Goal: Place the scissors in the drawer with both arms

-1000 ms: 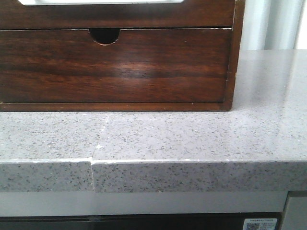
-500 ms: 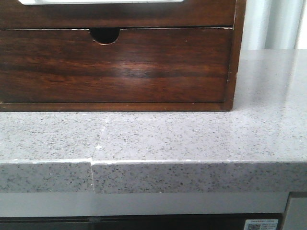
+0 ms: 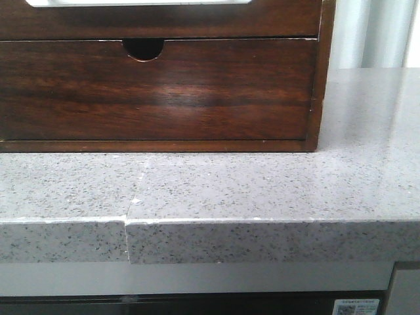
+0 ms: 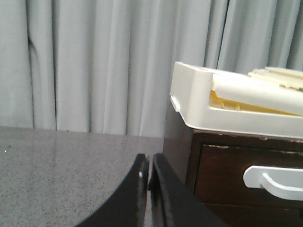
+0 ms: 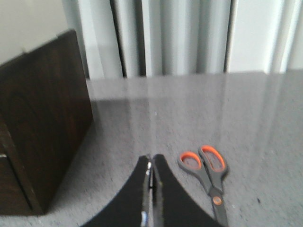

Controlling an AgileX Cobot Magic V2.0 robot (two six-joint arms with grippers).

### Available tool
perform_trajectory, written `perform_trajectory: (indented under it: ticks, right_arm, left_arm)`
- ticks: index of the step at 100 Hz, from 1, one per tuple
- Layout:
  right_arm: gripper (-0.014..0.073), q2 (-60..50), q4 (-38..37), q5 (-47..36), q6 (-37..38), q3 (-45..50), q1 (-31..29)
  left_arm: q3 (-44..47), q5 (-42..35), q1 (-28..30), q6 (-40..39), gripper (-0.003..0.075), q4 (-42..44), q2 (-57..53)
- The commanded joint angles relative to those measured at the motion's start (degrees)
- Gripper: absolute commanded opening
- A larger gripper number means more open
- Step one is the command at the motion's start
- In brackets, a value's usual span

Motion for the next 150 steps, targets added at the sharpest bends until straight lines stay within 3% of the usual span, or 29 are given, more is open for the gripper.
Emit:
perform_trajectory:
  ticks: [1,11,44,105,113,117,123,136,143,150]
  right_arm:
    - [-0.0069,4.82,-1.36,1.38,-0.8,-5.6,0.09]
    - [-0.0069,8.64,-1.51,5.08,-0.8,-8.64,0.09]
    - [-0.0069,12.77,-3.05,5.14,-0.8,-9.12,0.09]
    - [-0.0069,12.89,-3.31,4.79,-0.8,-9.12,0.09]
    - [-0.0058,12.89,-3.92,4.79,-0.8,-9.12,0.09]
    - [-0.003,12.89,-4.34,5.19,-0.8,-9.12,0.09]
    - [0.004,12.89,-4.89,6.07,-0.8,-9.12,0.09]
    - [0.0336,12.89,-4.89,6.92,-0.8,-9.12,0.09]
    - [0.0519,12.89,-4.89,7.02,-0.8,-9.12,0.09]
    - [0.0659,12.89,-4.89,7.02,-0.8,-9.12,0.09]
  left_arm:
    - [-5.66,2.62,0.11,-0.01,-0.002,3.39,5.19]
    - [-7.79,5.53,0.11,-0.01,-0.002,6.9,9.32]
    - [-7.98,5.58,0.11,-0.01,-0.002,7.37,14.61]
    - [-7.98,5.55,0.11,-0.01,-0.002,7.27,14.77]
    - [-7.89,5.55,0.11,-0.01,0.0013,7.27,14.77]
    - [-7.86,5.55,0.11,-0.01,0.0062,7.39,14.77]
    - [-7.86,5.66,0.11,-0.01,0.02,8.45,14.77]
    - [-7.86,5.78,0.11,-0.01,0.0506,8.72,14.77]
    - [-7.86,5.87,0.11,-0.01,0.057,8.29,14.77]
    - [-7.86,5.87,0.11,-0.01,0.0565,8.29,14.77]
